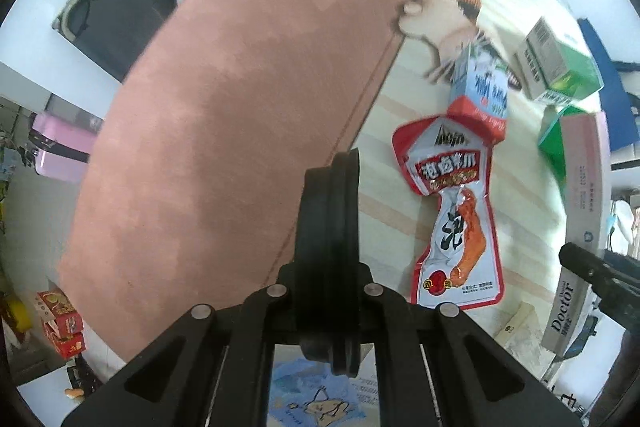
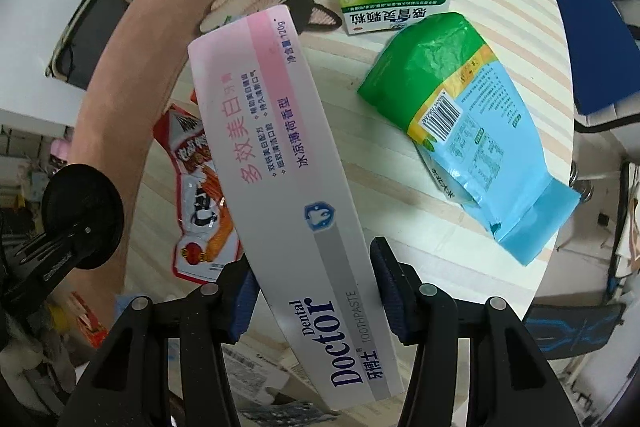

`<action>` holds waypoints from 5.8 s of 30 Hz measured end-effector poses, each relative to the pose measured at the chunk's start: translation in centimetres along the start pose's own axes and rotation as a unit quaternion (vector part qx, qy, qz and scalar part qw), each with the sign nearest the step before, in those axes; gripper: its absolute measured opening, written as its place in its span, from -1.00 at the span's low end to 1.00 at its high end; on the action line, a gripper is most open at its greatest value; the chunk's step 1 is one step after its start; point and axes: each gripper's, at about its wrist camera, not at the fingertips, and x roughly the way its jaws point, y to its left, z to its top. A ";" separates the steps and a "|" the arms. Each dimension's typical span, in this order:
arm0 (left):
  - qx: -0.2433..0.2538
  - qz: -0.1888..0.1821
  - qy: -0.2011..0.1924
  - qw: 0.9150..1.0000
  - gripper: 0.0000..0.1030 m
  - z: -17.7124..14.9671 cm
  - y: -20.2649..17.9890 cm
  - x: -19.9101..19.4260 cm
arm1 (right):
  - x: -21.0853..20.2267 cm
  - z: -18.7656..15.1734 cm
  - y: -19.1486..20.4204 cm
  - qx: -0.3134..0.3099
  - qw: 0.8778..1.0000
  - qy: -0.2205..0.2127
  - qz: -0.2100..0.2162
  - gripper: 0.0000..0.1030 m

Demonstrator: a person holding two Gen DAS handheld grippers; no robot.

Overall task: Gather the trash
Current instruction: 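Carry the toothpaste box to the trash bin and release it, then grasp the blue wrapper with left gripper while right gripper grasps the foil blister pack, then carry blue wrapper and blister pack over the bin and open both grippers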

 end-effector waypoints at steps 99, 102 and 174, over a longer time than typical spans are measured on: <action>0.195 -0.004 0.015 0.981 1.00 -38.9 18.4 4.0 | 2.1 -55.2 25.1 0.257 0.966 -0.012 -0.029 1.00; 0.189 -0.013 -0.002 0.982 1.00 -37.1 17.5 1.1 | -2.2 -53.7 24.3 0.278 0.960 -0.033 -0.007 1.00; 0.278 -0.047 -0.123 0.952 -0.95 -31.7 11.4 -6.2 | -10.4 -47.4 25.5 0.190 0.943 -0.233 -0.147 0.31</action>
